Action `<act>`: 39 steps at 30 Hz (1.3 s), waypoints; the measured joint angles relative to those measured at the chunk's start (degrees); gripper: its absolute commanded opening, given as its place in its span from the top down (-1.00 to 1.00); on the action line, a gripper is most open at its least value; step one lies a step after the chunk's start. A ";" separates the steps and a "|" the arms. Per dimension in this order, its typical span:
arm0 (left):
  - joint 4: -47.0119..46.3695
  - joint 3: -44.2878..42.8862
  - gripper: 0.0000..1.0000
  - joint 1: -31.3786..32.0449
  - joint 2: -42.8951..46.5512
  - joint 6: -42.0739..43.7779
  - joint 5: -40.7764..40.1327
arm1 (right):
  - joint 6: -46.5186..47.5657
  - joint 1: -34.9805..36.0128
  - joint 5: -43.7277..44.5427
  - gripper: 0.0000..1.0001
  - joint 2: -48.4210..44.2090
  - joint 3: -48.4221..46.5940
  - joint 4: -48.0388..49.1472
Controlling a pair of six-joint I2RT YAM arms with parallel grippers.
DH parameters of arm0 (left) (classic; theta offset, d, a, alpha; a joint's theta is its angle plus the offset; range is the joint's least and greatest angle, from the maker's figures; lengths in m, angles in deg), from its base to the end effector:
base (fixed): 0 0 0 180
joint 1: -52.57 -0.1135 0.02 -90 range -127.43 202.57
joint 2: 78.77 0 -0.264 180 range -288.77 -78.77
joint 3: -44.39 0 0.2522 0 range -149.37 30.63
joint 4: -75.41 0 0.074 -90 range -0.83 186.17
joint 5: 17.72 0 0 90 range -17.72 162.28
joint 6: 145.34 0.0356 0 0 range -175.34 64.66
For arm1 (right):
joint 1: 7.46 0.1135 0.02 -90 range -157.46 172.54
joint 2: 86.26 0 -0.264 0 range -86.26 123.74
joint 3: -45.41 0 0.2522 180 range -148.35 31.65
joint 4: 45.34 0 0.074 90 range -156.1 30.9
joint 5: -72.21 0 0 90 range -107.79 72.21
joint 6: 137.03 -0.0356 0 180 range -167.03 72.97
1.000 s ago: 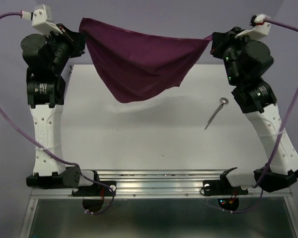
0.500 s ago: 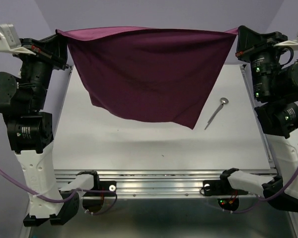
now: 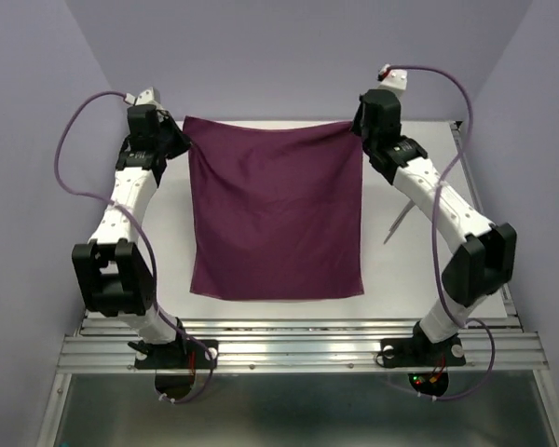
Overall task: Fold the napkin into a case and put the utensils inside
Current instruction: Flatten out the crumpled napkin at the center of the board.
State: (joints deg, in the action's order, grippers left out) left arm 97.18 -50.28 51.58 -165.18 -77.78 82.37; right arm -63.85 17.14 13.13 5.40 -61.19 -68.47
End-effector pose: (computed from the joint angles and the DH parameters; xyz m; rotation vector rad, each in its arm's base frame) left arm 0.3591 0.0000 0.3877 -0.2454 1.8067 -0.4246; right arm 0.3484 0.1394 0.4275 0.2821 1.6703 0.0785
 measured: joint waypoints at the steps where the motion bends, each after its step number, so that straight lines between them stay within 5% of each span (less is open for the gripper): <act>1: -0.13 0.22 1.00 0.00 -2.84 -0.17 -0.26 | 0.07 -0.79 -0.37 0.98 3.28 0.00 -0.07; 9: -1.42 -7.76 1.00 0.02 -22.38 -0.96 -1.44 | 1.29 -4.57 -4.63 0.98 29.38 -12.11 -0.66; 15: -0.98 -15.30 1.00 0.02 -34.29 -1.88 -1.62 | 0.90 -6.12 -7.63 0.99 38.95 -19.80 -1.53; 17: -0.55 -16.28 0.76 0.02 -36.33 -2.10 -1.57 | 0.50 -6.69 -8.61 0.94 40.50 -21.57 -1.86; 19: 0.22 -17.92 0.15 0.02 -38.49 -2.23 -1.53 | 0.37 -7.17 -9.57 -0.11 41.57 -23.06 -2.12; 20: 0.61 -18.73 -0.49 0.02 -39.23 -2.14 -1.55 | 0.28 -7.39 -10.29 -0.51 42.25 -24.35 -2.34; 21: 1.55 -20.72 -0.76 0.02 -40.72 -2.08 -1.62 | 0.02 -7.50 -10.56 -0.88 42.80 -25.40 -2.69; 22: 2.23 -22.05 -0.97 0.02 -41.70 -2.25 -1.64 | 0.07 -7.78 -11.21 -0.91 43.54 -26.88 -3.17; 30: 6.95 -29.05 -0.97 0.02 -44.96 -1.77 -5.53 | -1.53 -8.61 -15.10 -0.88 42.71 -26.12 -5.35; 35: 11.08 -26.43 -0.66 0.02 -40.89 -1.60 -9.73 | -4.35 -8.79 -20.17 -0.79 33.66 -13.44 -6.95; 39: 15.89 -16.04 -0.54 0.33 -29.68 -1.70 -14.19 | -7.06 -8.76 -24.26 -0.78 22.43 -0.44 -7.61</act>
State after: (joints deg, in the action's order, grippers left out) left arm 113.07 -66.32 51.91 -194.86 -79.48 68.18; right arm -70.91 8.38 -11.13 27.82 -61.63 -76.07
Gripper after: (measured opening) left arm 0.797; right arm 0.895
